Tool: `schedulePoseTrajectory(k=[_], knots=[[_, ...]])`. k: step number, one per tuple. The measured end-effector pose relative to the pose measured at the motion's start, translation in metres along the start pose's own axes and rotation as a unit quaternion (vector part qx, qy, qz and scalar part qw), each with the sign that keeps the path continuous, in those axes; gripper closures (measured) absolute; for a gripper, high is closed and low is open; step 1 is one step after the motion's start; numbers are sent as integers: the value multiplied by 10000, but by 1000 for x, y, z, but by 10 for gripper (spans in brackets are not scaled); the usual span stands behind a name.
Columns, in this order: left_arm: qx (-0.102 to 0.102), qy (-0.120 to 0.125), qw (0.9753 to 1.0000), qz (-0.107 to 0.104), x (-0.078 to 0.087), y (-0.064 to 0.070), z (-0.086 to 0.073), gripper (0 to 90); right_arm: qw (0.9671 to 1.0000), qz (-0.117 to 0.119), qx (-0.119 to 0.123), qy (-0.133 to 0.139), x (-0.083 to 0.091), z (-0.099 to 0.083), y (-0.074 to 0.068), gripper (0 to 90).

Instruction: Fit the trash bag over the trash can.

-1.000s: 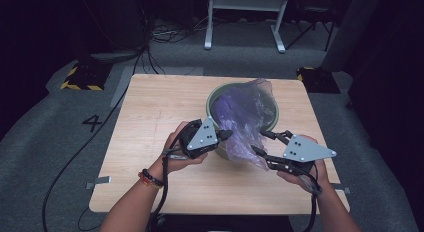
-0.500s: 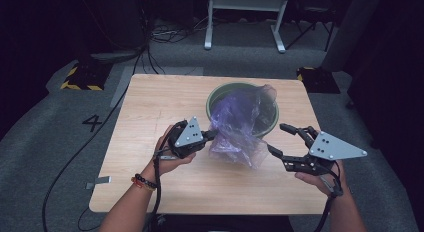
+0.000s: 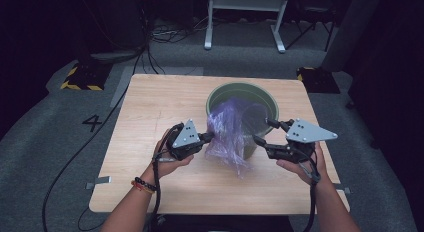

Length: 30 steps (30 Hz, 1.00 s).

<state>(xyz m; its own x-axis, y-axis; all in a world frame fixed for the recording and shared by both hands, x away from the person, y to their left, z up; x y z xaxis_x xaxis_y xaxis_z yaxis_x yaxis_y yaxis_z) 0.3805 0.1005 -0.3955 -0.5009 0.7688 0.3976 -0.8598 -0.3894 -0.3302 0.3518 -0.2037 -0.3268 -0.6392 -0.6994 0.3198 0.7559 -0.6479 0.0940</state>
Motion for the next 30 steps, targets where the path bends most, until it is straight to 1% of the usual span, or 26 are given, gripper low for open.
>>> schedulePoseTrajectory(k=[1, 2, 3, 4, 5, 7, 8, 9, 10, 12, 13, 14, 16, 18, 20, 21, 23, 26, 29, 30], knots=[[0, 0, 10000, 0, 0, 0, 0, 856, 10000, 0, 0, 0, 0, 0, 0, 459], [6, 7, 10000, 15, 1, 0, -1, 856, 10000, -37, -11, -29, -4, 0, 1, 543], [83, 42, 9999, 89, 2, 0, -2, 766, 10000, -7, -25, -83, -9, -1, 4, 701], [83, 42, 9999, 89, 2, 0, -2, 699, 10000, -7, -25, -83, -9, -1, 4, 701], [123, 56, 9998, 128, 4, 0, -2, 699, 9999, -33, -16, -98, -11, -1, 5, 767], [343, 120, 9991, 226, 7, 0, -2, 513, 9999, -73, 22, -82, -13, -2, 6, 851], [433, 104, 9987, 253, 9, 0, -2, 394, 10000, -55, 24, -61, -12, -2, 7, 877], [519, 127, 9982, 287, 12, 0, -3, 295, 9999, -90, 28, -42, -12, -2, 7, 897], [585, 177, 9976, 321, 15, 1, -3, 247, 9999, -155, 59, -33, -11, -2, 7, 900], [659, 215, 9970, 344, 21, 1, -2, 181, 9999, -140, 52, -14, -9, -2, 8, 900], [704, 240, 9967, 337, 25, 2, 0, 153, 9998, -192, 65, 2, -9, -2, 8, 900], [713, 268, 9966, 326, 28, 4, 2, 158, 9997, -233, 76, 11, -8, -2, 8, 900], [645, 355, 9968, 305, 35, 8, 10, 155, 9996, -259, 87, 38, -7, -1, 8, 900], [638, 455, 9967, 214, 41, 12, 20, 156, 9994, -307, 123, 28, -7, -1, 8, 900], [605, 529, 9965, 211, 45, 17, 31, 165, 9993, -334, 165, 12, -8, 0, 7, 900], [603, 583, 9963, 161, 46, 19, 37, 164, 9991, -378, 209, -8, -9, 0, 6, 900], [578, 638, 9963, 86, 47, 23, 47, 164, 9991, -372, 200, -17, -9, 0, 7, 900], [515, 663, 9965, -57, 44, 28, 62, 157, 9988, -421, 233, -59, -10, 1, 7, 900], [521, 567, 9970, 6, 38, 31, 76, 157, 9987, -446, 245, -85, -10, 2, 8, 900], [499, 496, 9975, 43, 36, 32, 80, 157, 9986, -451, 245, -83, -10, 2, 8, 900]])
Point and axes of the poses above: each handheld gripper's, and its own axes: x roughly backward along the jaws, z roughly out of its top, y roughly to its right, the point moved 1 cm from there along -x, roughly forward along the jaws, and after that the axes turned 9 degrees about -x, right-handed, at the moved point
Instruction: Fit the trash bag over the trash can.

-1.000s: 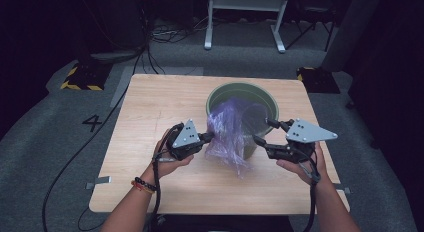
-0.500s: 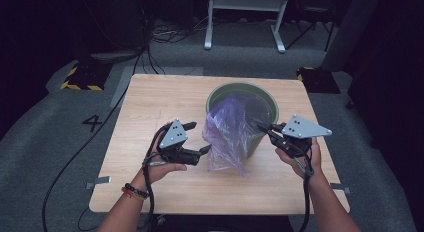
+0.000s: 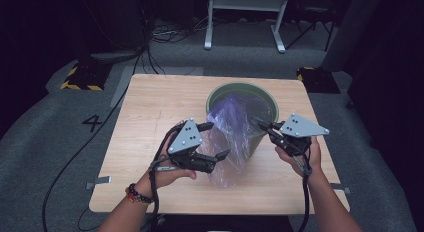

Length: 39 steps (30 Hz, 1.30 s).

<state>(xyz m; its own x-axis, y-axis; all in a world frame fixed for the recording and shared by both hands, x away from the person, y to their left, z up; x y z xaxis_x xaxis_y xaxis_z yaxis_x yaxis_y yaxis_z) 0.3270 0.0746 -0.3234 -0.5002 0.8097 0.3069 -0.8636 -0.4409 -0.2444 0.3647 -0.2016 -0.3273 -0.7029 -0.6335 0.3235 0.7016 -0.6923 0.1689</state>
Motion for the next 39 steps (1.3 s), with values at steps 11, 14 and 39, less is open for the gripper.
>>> schedulePoseTrajectory(k=[11, 14, 39], knots=[[-133, -198, 9991, 359, -33, 7, 21, 188, 10000, -41, 57, -40, 4, -2, 0, 900], [-234, -290, 9979, 535, -37, 4, 19, 329, 10000, -2, 49, -17, 5, -3, -1, 900], [236, -558, 9915, 1154, 7, -75, -34, 826, 9975, -346, -516, -346, 35, -42, 37, 900]])
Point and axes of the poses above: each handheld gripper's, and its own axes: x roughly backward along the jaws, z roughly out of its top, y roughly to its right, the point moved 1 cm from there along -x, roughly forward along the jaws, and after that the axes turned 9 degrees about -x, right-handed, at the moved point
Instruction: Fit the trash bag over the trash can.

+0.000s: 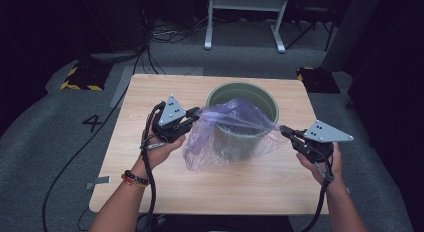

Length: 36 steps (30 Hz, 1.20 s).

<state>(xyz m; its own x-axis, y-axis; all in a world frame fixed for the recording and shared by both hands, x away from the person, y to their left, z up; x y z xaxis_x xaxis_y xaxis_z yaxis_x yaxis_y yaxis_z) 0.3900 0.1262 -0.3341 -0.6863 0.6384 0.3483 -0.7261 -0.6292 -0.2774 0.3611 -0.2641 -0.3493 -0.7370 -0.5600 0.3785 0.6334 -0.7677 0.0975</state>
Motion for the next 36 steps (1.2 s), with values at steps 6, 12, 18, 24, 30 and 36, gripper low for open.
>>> schedulePoseTrajectory(k=[6, 12, 18, 24, 30, 36], knots=[[-197, -122, 9997, 76, -11, -1, -12, 812, 9994, -273, 8, -198, -5, -13, 11, 900], [-67, -245, 9995, 170, -20, -4, -22, 680, 9992, -287, -168, -240, -13, -23, 19, 900], [638, -39, 9979, 134, -15, -18, -25, 255, 9985, -408, -373, -51, -18, -18, 29, 900], [537, 322, 9980, -77, 5, -21, -18, 227, 9985, -479, -278, -29, -22, -10, 27, 900], [438, 128, 9989, -74, 13, -25, -16, 226, 9977, -553, -390, 69, -19, -4, 36, 900], [654, 264, 9975, -101, 25, -30, -19, 232, 9964, -662, -520, 127, -15, -3, 44, 900]])
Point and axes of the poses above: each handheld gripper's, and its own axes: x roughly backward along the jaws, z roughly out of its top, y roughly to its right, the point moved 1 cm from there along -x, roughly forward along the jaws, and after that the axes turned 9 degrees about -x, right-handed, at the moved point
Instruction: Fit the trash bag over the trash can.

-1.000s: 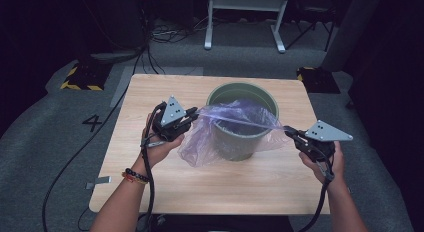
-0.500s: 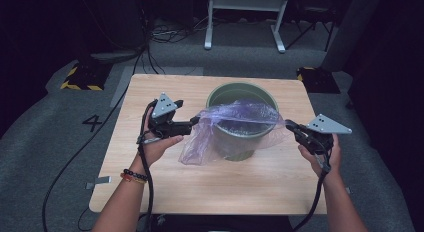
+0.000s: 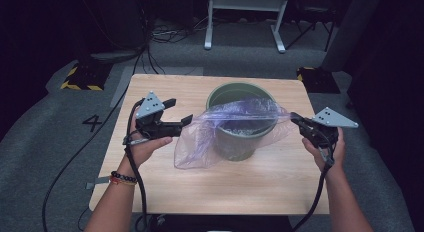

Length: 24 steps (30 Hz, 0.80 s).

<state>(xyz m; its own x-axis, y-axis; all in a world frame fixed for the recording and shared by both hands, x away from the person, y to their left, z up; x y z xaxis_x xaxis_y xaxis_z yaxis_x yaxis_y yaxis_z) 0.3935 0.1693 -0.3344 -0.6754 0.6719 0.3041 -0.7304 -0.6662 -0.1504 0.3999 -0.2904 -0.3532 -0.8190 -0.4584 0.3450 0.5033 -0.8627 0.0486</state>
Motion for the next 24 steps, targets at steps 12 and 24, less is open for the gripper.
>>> schedulePoseTrajectory(k=[12, 24], knots=[[-843, -444, 9949, -322, 6, 50, -6, 157, 9999, -38, -84, -73, 3, -2, 3, 900], [-872, -599, 9920, -687, 8, 81, -15, 162, 9999, -72, -128, -64, 5, -1, 4, 900]])
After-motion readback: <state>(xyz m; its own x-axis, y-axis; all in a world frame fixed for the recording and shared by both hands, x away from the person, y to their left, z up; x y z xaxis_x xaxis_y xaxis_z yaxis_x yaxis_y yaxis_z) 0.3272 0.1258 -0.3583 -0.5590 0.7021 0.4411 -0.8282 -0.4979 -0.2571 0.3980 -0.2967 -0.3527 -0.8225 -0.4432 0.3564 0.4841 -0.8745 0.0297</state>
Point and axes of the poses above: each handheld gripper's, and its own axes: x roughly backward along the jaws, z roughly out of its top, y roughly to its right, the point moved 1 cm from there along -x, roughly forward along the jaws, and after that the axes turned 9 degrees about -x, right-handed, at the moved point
